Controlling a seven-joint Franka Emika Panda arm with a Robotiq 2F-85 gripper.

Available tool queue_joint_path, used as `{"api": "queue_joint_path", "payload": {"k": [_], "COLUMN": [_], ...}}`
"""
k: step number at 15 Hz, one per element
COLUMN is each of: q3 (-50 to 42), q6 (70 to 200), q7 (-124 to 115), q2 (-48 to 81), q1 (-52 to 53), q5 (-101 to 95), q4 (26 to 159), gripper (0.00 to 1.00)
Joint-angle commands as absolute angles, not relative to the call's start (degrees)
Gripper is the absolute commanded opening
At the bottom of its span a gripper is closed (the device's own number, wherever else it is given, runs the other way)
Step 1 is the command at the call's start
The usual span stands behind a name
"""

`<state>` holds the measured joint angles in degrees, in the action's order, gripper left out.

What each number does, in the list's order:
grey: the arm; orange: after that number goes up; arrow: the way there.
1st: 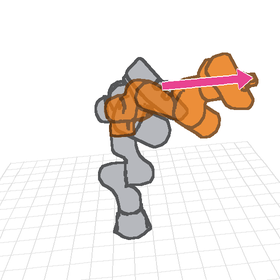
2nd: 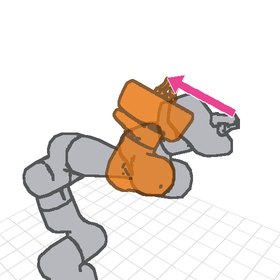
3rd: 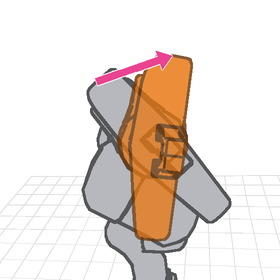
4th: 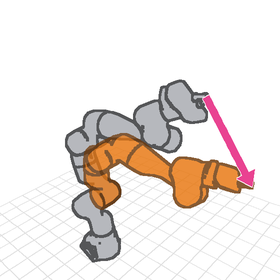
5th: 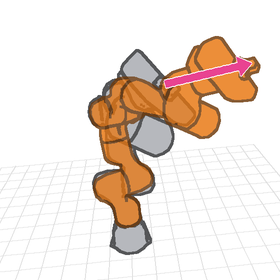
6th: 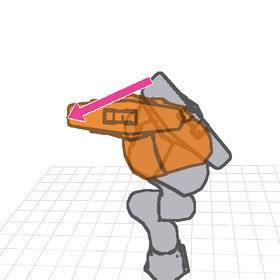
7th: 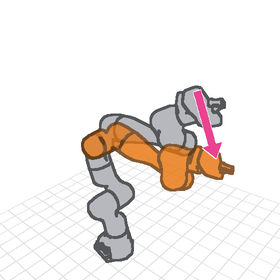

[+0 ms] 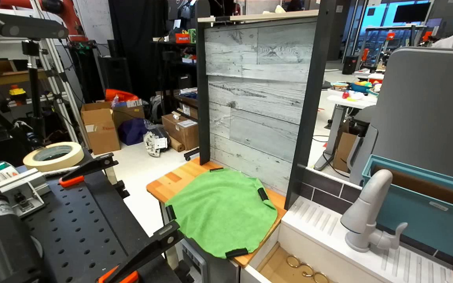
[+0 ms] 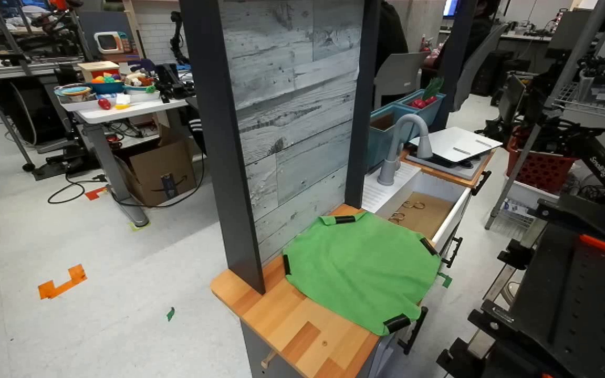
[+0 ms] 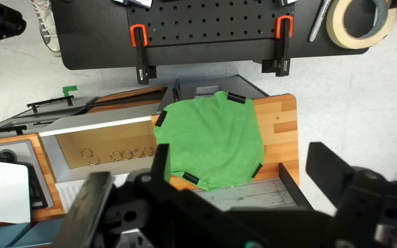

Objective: Fold the upper left corner of the green towel towards the bottom right corner

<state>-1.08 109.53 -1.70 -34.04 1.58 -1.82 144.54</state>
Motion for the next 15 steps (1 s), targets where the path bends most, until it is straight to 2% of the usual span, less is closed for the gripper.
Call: {"api": "queue_joint_path", "payload": {"k": [1,15], "q3": [-0.5,0.1], "q6": [109.4,111.2], "q7": [-1.4,-2.7], "q2": [-34.0,-33.7], "q1": [0.9,0.7], "q5": [-1.5,-1.9], "q4": [144.4,144.9], "gripper": [1.0,1.0]}}
